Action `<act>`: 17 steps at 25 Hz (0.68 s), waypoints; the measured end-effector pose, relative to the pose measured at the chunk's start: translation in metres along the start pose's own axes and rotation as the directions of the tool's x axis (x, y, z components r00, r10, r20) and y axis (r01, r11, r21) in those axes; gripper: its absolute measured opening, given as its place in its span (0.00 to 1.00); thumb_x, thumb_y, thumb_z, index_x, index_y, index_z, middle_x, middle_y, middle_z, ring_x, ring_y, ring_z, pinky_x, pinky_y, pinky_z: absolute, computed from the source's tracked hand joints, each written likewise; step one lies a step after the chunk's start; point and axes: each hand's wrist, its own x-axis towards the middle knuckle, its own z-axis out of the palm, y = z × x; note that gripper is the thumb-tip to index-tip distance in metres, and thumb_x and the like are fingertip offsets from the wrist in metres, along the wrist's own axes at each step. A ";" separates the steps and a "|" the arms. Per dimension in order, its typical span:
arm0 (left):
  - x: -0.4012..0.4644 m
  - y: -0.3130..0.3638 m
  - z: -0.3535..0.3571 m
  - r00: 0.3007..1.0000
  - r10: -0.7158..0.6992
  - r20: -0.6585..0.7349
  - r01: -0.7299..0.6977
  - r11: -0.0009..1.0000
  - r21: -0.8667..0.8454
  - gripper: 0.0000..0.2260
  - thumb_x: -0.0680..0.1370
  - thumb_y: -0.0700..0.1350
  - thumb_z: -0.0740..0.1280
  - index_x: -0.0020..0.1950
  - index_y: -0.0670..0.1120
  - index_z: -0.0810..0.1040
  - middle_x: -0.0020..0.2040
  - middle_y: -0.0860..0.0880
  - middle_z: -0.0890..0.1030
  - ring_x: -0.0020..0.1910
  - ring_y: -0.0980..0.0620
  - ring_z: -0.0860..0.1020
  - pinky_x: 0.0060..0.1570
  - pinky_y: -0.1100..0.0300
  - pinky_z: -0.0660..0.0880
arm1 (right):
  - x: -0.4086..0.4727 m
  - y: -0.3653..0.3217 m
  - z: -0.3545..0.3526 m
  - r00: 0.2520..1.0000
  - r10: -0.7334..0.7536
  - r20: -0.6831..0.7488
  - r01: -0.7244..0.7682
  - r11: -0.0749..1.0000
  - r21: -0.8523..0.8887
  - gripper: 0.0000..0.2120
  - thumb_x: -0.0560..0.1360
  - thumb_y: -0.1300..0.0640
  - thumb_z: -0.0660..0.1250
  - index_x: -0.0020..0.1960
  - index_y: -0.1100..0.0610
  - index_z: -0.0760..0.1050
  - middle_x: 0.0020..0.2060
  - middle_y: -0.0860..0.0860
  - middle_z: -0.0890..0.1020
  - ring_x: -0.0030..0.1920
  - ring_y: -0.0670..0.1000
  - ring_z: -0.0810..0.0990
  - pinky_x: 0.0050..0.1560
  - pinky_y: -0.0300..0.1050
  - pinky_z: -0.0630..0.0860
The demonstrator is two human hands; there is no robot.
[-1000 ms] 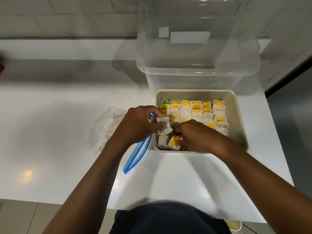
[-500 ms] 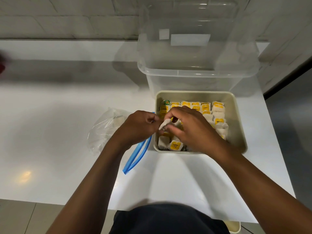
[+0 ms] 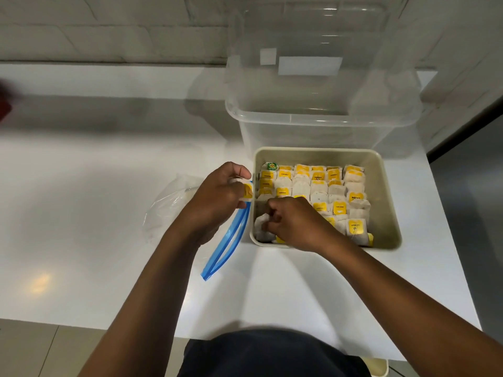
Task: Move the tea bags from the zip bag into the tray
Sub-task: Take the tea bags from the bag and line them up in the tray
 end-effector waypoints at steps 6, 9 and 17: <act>0.003 -0.005 0.000 0.988 0.148 -0.043 -0.147 0.989 0.024 0.05 0.77 0.41 0.72 0.49 0.50 0.79 0.50 0.49 0.82 0.50 0.47 0.82 0.52 0.51 0.82 | 0.001 -0.001 -0.012 1.000 -0.012 0.013 0.012 0.999 -0.035 0.04 0.71 0.50 0.74 0.44 0.48 0.81 0.40 0.46 0.79 0.41 0.48 0.78 0.37 0.38 0.70; 0.000 -0.002 0.007 0.973 0.219 -0.067 -0.214 0.974 0.073 0.05 0.75 0.45 0.74 0.50 0.52 0.82 0.46 0.53 0.84 0.46 0.53 0.83 0.50 0.57 0.82 | -0.009 0.008 -0.051 0.991 0.028 -0.132 0.013 0.954 0.300 0.07 0.75 0.57 0.72 0.50 0.47 0.80 0.43 0.45 0.83 0.37 0.40 0.77 0.40 0.34 0.70; -0.002 -0.001 0.058 0.970 0.225 0.087 -0.206 0.961 -0.186 0.08 0.73 0.38 0.76 0.49 0.47 0.82 0.41 0.49 0.83 0.41 0.47 0.82 0.47 0.52 0.80 | -0.039 0.028 -0.078 0.994 0.039 -0.101 0.041 0.729 0.684 0.05 0.76 0.64 0.70 0.51 0.61 0.80 0.38 0.50 0.84 0.37 0.43 0.79 0.37 0.34 0.74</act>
